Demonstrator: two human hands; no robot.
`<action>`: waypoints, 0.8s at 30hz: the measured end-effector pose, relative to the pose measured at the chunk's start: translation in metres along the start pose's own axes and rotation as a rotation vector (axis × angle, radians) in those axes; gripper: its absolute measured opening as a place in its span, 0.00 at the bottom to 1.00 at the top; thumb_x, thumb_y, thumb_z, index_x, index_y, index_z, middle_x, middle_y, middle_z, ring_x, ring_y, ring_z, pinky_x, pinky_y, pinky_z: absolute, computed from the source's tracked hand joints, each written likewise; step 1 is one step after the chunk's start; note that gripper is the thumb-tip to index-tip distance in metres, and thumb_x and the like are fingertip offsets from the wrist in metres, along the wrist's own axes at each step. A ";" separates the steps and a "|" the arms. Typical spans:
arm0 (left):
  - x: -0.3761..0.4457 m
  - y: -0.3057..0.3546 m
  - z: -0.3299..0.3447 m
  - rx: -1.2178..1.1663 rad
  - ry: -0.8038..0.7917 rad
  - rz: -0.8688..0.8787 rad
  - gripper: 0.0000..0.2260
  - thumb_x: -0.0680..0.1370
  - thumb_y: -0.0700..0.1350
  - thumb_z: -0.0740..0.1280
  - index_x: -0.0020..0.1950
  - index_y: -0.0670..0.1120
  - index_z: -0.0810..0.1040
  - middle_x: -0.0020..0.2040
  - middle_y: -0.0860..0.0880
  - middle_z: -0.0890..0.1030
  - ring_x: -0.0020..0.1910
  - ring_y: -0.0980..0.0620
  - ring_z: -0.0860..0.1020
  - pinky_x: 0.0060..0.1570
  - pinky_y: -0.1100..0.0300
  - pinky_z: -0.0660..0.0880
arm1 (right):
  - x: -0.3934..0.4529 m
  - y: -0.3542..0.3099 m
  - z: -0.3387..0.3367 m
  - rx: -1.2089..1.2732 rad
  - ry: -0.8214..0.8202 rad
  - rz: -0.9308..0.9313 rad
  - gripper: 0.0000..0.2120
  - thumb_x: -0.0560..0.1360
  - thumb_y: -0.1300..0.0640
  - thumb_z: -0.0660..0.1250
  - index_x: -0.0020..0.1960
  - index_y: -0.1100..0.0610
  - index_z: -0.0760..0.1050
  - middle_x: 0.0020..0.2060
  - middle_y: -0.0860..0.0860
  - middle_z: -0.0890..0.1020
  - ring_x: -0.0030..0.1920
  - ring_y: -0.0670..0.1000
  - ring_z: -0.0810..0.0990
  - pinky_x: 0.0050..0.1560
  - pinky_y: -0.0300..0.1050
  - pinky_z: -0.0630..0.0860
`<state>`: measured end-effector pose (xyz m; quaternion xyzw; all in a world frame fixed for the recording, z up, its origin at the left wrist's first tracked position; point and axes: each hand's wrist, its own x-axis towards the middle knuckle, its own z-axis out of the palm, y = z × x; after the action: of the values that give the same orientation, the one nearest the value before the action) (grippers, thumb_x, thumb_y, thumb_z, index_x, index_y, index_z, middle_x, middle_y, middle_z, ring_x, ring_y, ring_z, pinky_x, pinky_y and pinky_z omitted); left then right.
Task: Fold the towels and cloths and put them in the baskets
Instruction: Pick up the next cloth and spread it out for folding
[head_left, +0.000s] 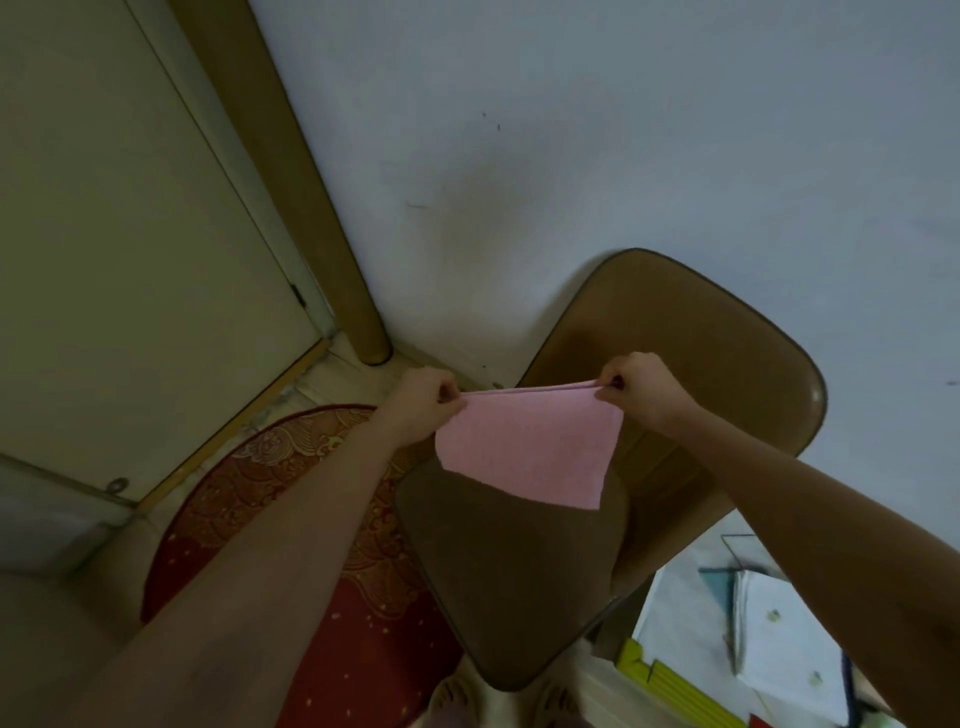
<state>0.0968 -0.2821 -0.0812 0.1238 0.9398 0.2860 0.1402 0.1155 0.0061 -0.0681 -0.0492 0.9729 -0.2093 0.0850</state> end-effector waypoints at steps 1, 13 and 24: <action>0.001 0.002 -0.005 0.018 0.039 0.008 0.04 0.77 0.44 0.68 0.42 0.46 0.78 0.43 0.48 0.78 0.44 0.52 0.75 0.40 0.62 0.68 | 0.000 -0.004 -0.002 0.010 0.040 0.002 0.05 0.76 0.63 0.67 0.48 0.61 0.81 0.45 0.54 0.82 0.45 0.51 0.79 0.49 0.46 0.78; -0.021 0.010 -0.003 0.023 0.048 -0.117 0.01 0.76 0.39 0.69 0.45 0.43 0.80 0.45 0.46 0.79 0.40 0.54 0.75 0.34 0.65 0.70 | -0.018 -0.016 0.005 0.107 0.023 0.098 0.02 0.74 0.64 0.69 0.42 0.59 0.79 0.41 0.52 0.80 0.43 0.48 0.78 0.43 0.37 0.75; -0.048 -0.037 0.089 -0.115 -0.381 -0.304 0.14 0.73 0.31 0.68 0.58 0.40 0.74 0.54 0.43 0.75 0.53 0.45 0.77 0.47 0.54 0.80 | -0.043 0.016 0.087 -0.014 -0.445 0.109 0.12 0.73 0.64 0.68 0.35 0.53 0.70 0.36 0.48 0.74 0.42 0.48 0.74 0.47 0.41 0.73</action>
<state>0.1659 -0.2821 -0.1642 0.0243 0.8863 0.2863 0.3632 0.1727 -0.0081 -0.1470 -0.0419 0.9328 -0.1817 0.3084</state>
